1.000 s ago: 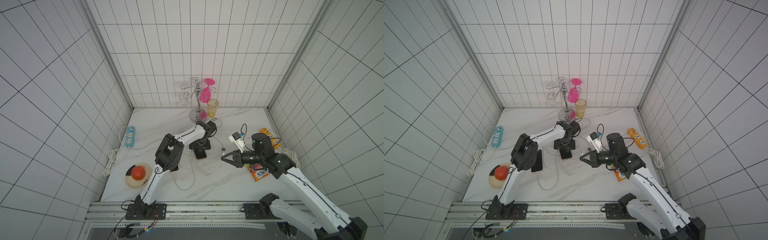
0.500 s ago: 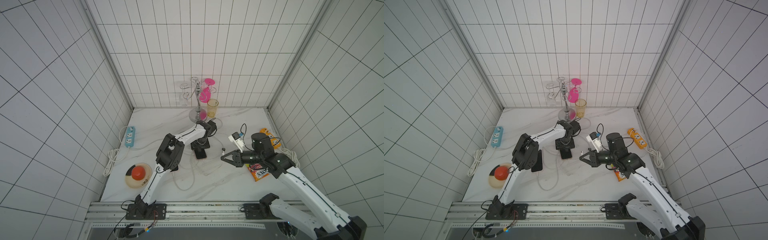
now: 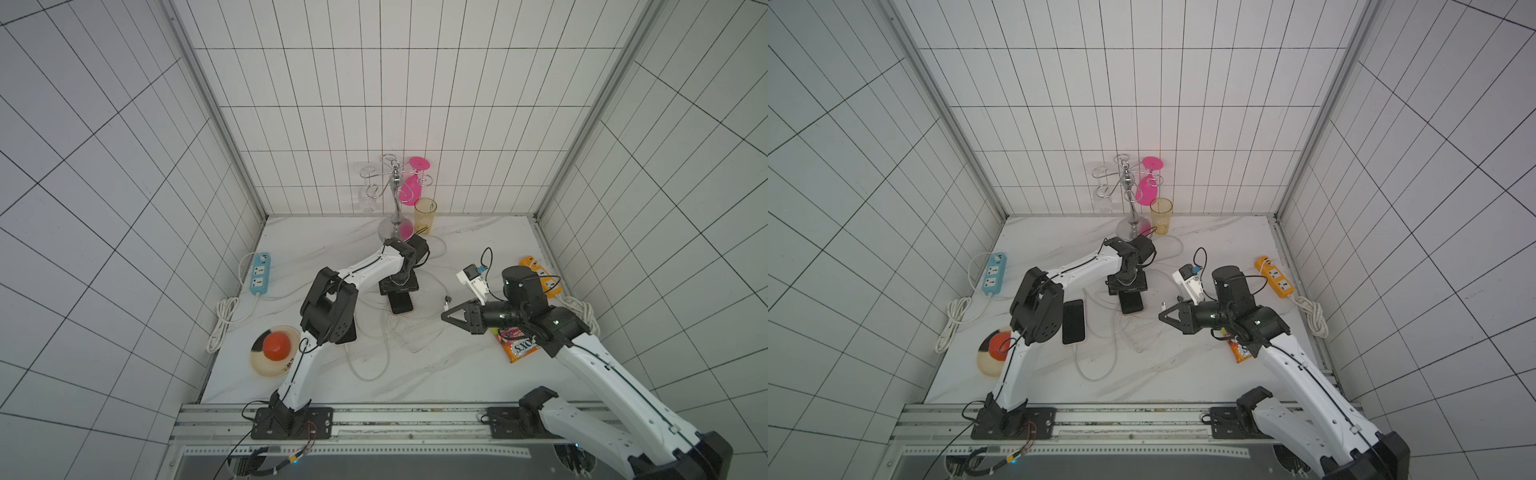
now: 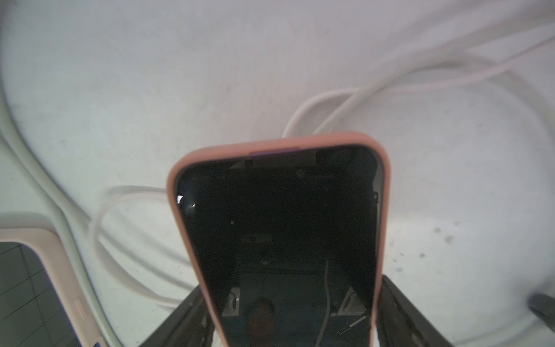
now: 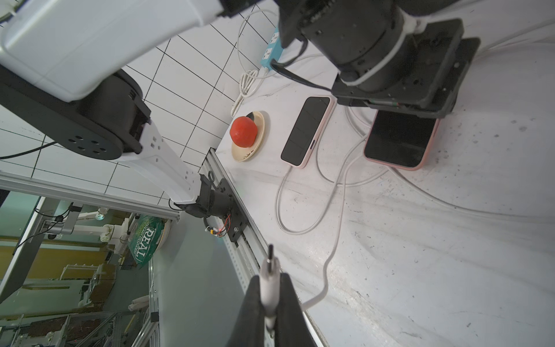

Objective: Plug the charging cable into the phone
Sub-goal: Pick up the phone at the center of the board, then insert the charging cable into the phone.

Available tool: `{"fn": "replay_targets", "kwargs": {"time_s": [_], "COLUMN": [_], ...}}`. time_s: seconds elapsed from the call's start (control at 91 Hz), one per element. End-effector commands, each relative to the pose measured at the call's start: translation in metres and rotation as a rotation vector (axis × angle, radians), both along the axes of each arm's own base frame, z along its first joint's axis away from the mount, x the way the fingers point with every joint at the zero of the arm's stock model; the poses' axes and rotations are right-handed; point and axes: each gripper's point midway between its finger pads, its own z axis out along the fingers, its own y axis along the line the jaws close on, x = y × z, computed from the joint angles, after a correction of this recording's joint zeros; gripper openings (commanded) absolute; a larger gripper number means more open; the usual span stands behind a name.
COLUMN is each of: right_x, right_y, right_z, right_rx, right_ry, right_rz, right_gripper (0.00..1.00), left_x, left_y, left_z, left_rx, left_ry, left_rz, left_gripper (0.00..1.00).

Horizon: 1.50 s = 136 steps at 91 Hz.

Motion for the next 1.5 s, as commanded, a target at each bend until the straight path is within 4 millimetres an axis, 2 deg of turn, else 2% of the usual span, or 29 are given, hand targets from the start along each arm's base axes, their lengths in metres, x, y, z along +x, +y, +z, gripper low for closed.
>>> {"fn": "replay_targets", "kwargs": {"time_s": [0.0,0.198,0.308,0.517,0.682,0.88,1.22,1.484], "right_x": [-0.003,-0.012,-0.020,-0.023,-0.016,-0.005,0.009,0.011], "right_y": [0.004,0.015,0.024,0.035,0.042,0.050,0.059,0.062], "right_z": [0.003,0.001,-0.006,-0.016,-0.022,-0.025,-0.028,-0.028], "right_rx": [0.027,0.044,0.037,0.020,0.020,0.005,-0.014,-0.017], "right_ry": [-0.006,0.015,0.036,0.078,0.097,0.094,0.099,0.114], "right_rz": [0.020,0.072,0.116,0.149,0.138,0.134,0.120,0.126], "right_gripper": [0.00,0.00,0.00,0.00,0.00,0.00,0.00,0.00], "left_x": [0.020,0.008,-0.003,-0.032,-0.051,-0.066,-0.071,-0.071], "left_y": [-0.022,-0.031,-0.028,-0.026,-0.018,-0.020,-0.021,-0.022], "left_z": [0.075,0.129,0.157,0.190,0.198,0.199,0.192,0.186], "left_rx": [-0.225,-0.396,-0.466,-0.587,-0.610,-0.614,-0.608,-0.599], "left_ry": [-0.188,-0.251,-0.289,-0.340,-0.350,-0.348,-0.330,-0.319], "left_rz": [-0.011,-0.014,-0.024,-0.062,-0.069,-0.085,-0.080,-0.079], "left_gripper": [0.20,0.14,0.13,0.11,0.10,0.10,0.09,0.08]}}
